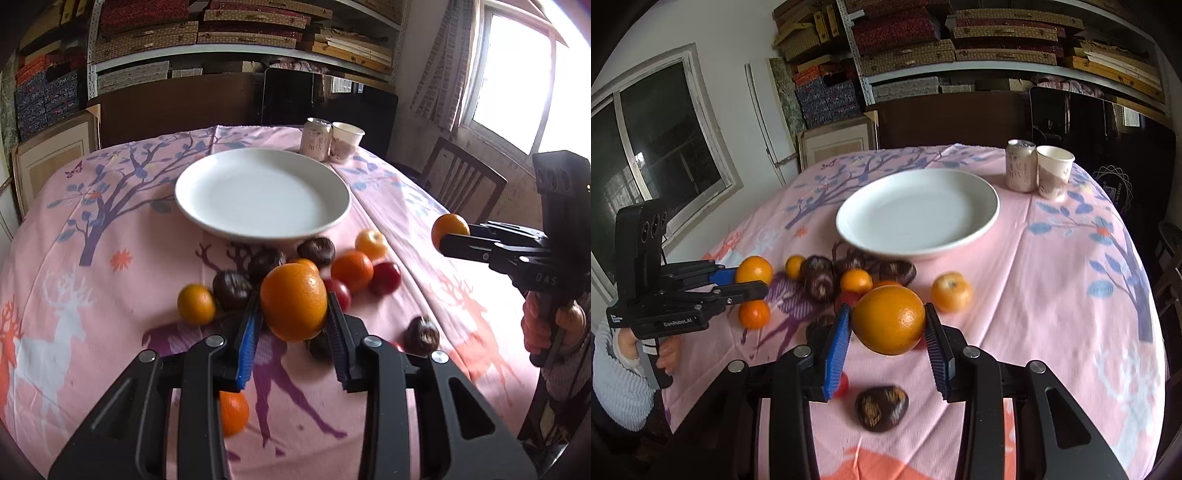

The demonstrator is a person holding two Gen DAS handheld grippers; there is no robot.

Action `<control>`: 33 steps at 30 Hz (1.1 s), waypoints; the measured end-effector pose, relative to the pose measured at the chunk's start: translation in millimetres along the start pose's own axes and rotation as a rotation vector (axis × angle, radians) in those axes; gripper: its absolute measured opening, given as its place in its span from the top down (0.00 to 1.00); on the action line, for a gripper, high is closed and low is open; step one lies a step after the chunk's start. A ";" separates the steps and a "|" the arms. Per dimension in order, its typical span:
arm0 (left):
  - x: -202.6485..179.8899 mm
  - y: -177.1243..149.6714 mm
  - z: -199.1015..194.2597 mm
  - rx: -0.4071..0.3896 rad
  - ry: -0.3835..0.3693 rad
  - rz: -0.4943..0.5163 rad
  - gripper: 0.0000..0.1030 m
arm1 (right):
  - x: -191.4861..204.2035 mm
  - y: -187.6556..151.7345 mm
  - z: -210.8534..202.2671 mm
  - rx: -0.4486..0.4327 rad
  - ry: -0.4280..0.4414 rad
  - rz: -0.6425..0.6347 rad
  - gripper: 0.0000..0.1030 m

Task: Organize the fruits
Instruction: 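Close the left tool on a small orange while the right tool grasps another, then lower the left tool's small orange onto the plate while the right tool releases its own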

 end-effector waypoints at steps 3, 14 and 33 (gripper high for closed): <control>9.5 27.6 28.6 0.004 0.042 -0.019 0.68 | -11.0 30.4 31.4 -0.006 -0.006 0.020 0.61; 24.4 74.4 110.0 0.078 0.062 -0.039 0.67 | -51.3 60.0 123.7 0.058 -0.086 0.058 0.52; 59.0 4.2 5.8 -0.080 0.186 -0.088 0.30 | -75.2 10.8 34.6 -0.139 -0.136 0.236 0.15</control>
Point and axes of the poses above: each gripper's, at about its wrist camera, not at the fingertips, and z roughly the way its jaws point, x to its left, y to its top, the point moved 2 cm from there along z, roughly the way its jaws point, and after that the axes turned 6 degrees about -z, right-handed, at the moved point
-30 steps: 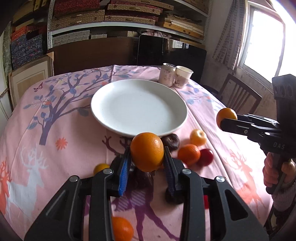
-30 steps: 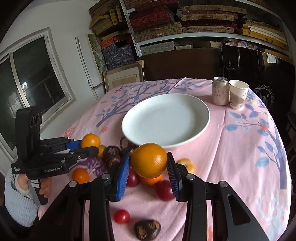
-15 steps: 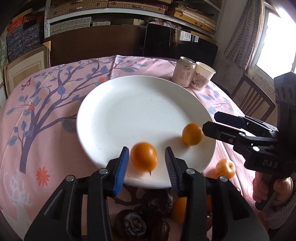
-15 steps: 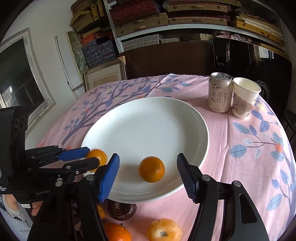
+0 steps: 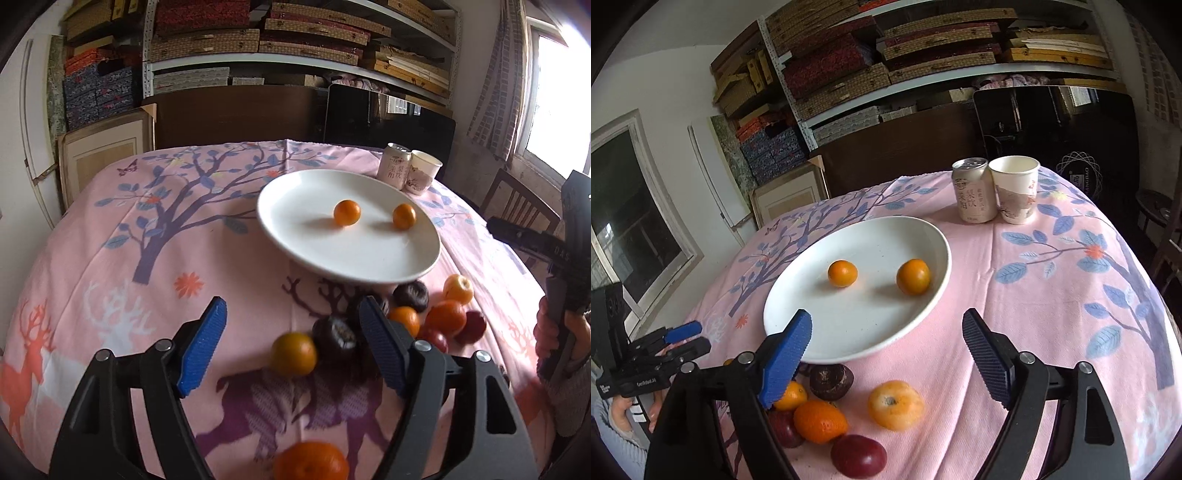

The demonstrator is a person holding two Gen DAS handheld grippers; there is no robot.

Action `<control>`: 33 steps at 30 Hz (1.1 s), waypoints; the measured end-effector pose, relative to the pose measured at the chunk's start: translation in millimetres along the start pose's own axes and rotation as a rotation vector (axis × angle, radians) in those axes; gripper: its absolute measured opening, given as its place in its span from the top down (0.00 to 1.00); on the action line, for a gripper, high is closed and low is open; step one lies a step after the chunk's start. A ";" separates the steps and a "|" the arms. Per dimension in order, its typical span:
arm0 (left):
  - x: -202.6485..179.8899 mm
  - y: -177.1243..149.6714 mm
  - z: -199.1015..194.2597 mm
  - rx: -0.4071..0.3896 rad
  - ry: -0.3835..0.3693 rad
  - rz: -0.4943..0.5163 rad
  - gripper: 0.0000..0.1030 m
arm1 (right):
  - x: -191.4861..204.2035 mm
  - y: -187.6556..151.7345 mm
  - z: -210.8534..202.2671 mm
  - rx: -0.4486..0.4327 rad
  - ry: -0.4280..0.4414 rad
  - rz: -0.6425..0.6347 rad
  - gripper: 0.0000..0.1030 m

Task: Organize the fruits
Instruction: 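Lower the left tool's small orange onto the plate while the right tool releases its own, then grasp the large tangerine with the left tool while the right tool grasps a dark purple fruit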

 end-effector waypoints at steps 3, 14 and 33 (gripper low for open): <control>10.1 -35.6 -15.5 0.018 0.012 -0.018 0.30 | -8.5 -18.7 -19.9 -0.023 -0.002 0.037 0.14; -4.4 -73.0 -19.7 0.086 -0.012 0.038 0.30 | 20.7 -68.3 -57.9 0.000 0.009 -0.094 0.12; -5.5 -82.1 -1.8 0.208 -0.059 0.025 0.30 | 62.5 -120.9 -59.2 0.252 -0.007 -0.330 0.23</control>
Point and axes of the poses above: each gripper's, at about its wrist camera, not at the fingertips, and z roughly the way its jaws point, x to its left, y to its top, the point moved 2 cm from there along z, roughly the way its jaws point, and after that the axes turned 6 degrees about -z, right-handed, at the moved point
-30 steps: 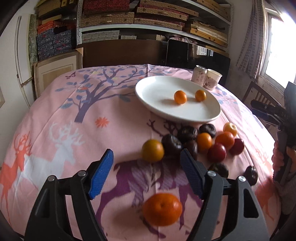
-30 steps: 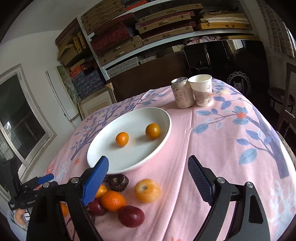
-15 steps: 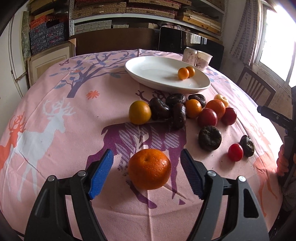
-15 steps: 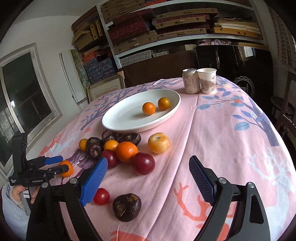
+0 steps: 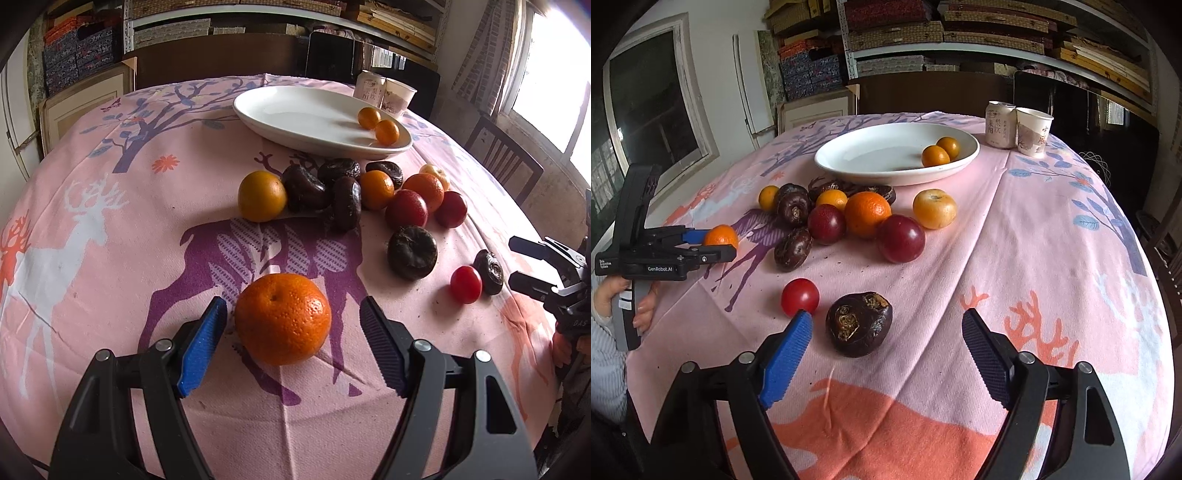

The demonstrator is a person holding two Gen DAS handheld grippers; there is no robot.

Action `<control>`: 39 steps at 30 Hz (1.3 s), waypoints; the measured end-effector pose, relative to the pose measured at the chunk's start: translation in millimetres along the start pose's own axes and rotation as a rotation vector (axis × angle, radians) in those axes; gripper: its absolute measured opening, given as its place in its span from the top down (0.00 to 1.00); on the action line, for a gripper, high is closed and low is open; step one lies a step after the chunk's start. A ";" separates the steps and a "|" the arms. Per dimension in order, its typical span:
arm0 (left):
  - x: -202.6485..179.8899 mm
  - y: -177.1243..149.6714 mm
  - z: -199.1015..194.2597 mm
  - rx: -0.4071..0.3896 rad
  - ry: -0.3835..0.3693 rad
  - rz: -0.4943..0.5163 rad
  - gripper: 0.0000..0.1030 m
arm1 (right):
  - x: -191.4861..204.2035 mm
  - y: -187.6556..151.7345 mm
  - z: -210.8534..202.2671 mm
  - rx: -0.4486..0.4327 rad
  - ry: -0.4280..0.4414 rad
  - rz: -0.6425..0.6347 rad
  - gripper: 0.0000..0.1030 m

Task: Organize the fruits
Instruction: 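Grasp the large tangerine with the left tool while the right tool grasps a dark purple fruit, then carry both fruits to the white plate and open both tools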

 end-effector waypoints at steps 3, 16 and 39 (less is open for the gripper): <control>1.5 -0.4 2.5 0.014 -0.003 -0.005 0.36 | 5.0 2.9 5.4 0.026 0.007 -0.027 0.24; -1.4 -0.7 -0.1 0.001 -0.001 0.009 0.56 | 16.0 6.5 26.8 0.125 0.033 -0.099 0.56; -31.9 154.7 60.3 -0.127 0.035 -0.029 0.56 | -51.4 166.8 86.0 -0.107 0.073 0.097 0.56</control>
Point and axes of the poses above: each gripper's, at about its wrist camera, not at the fingertips, and z roughly the way its jaws point, x to its left, y to its top, the point moved 2 cm from there along z, roughly the way its jaws point, and after that the axes turned 6 degrees about -z, right-handed, at the moved point
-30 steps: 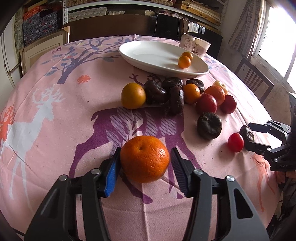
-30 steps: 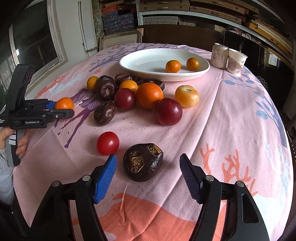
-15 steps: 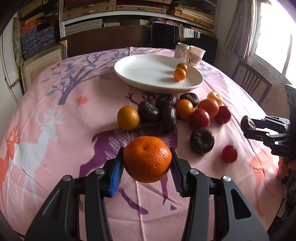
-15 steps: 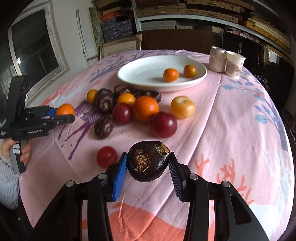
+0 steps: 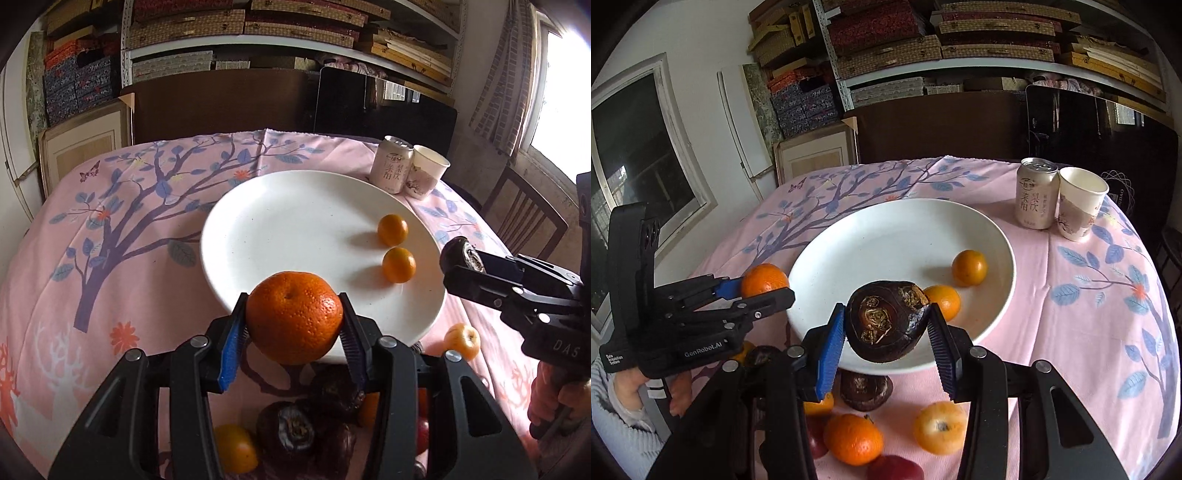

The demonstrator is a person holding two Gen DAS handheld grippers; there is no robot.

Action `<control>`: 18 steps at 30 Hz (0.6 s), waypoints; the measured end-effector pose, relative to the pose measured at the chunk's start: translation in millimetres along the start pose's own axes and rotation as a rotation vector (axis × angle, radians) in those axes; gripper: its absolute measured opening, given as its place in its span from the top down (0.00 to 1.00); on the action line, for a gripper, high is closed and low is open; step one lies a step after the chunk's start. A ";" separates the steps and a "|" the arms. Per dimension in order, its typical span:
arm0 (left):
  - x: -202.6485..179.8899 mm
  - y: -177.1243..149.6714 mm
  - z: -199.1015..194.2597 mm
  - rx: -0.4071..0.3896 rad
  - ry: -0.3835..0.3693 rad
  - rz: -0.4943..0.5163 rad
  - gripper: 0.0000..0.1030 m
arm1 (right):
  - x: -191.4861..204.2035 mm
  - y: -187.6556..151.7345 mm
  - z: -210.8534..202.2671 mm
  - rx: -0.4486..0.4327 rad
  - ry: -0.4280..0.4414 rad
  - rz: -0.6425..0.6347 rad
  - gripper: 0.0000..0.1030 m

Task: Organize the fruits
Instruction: 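Carry both fruits to the white plate and open both tools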

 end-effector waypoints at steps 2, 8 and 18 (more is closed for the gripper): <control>1.4 -2.3 9.9 0.017 0.002 -0.006 0.55 | -0.3 -0.8 9.6 -0.002 0.000 0.008 0.55; 9.5 -5.4 7.3 -0.010 0.009 -0.011 0.42 | -8.9 -5.3 -0.4 -0.052 -0.040 0.024 0.36; 43.0 -20.5 -44.4 -0.103 0.049 -0.059 0.17 | -22.5 -29.2 -37.6 -0.117 -0.054 0.107 0.21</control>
Point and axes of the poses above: each gripper's, at about its wrist camera, not at the fingertips, and z roughly the way its jaws point, x to its left, y to its top, the point moved 2 cm from there along z, roughly the way its jaws point, and after that the axes turned 6 degrees about -z, right-handed, at the moved point
